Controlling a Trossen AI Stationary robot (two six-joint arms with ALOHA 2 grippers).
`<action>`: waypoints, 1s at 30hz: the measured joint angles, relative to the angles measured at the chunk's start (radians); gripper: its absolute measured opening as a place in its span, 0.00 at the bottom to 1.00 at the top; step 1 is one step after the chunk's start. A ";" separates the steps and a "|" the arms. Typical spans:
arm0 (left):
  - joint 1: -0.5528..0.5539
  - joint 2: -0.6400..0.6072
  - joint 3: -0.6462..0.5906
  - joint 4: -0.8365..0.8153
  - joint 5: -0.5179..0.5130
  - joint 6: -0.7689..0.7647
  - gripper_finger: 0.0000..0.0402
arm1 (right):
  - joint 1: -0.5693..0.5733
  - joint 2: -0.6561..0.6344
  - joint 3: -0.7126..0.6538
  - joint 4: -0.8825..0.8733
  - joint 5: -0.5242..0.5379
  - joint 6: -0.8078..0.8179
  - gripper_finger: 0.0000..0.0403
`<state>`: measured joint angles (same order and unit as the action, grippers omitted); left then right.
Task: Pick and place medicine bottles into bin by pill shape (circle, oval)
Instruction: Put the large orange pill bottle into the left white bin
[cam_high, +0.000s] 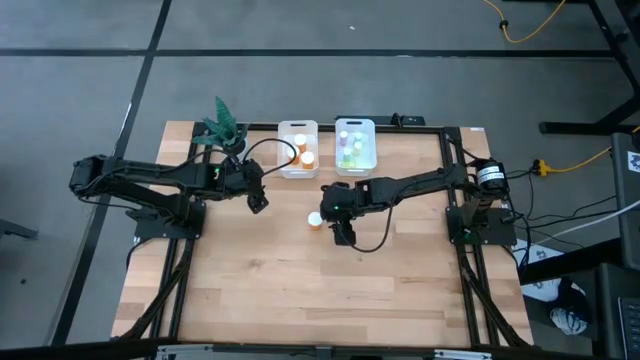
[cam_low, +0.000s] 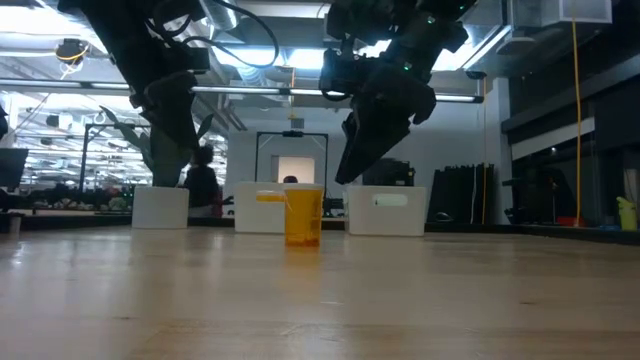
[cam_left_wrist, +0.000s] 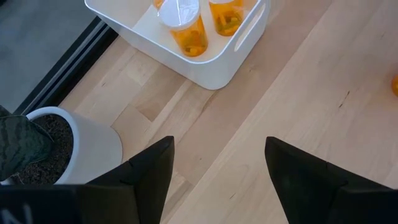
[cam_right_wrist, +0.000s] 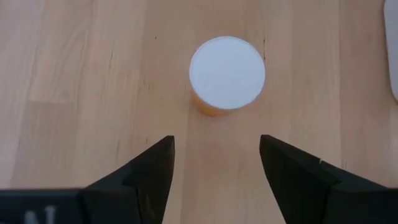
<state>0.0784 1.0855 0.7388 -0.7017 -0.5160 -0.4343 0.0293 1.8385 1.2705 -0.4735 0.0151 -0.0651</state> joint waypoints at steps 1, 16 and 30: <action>0.000 0.000 0.000 0.000 0.000 0.000 0.61 | 0.000 0.000 0.000 0.001 0.000 -0.009 0.59; 0.000 0.000 0.000 0.000 0.000 0.000 0.61 | 0.001 0.001 0.000 0.046 0.062 0.114 0.85; 0.000 0.000 0.000 0.001 0.000 0.000 0.61 | -0.002 0.101 0.000 0.141 0.017 0.127 0.86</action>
<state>0.0784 1.0855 0.7387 -0.7008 -0.5163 -0.4343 0.0271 1.9398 1.2701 -0.3321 0.0324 0.0615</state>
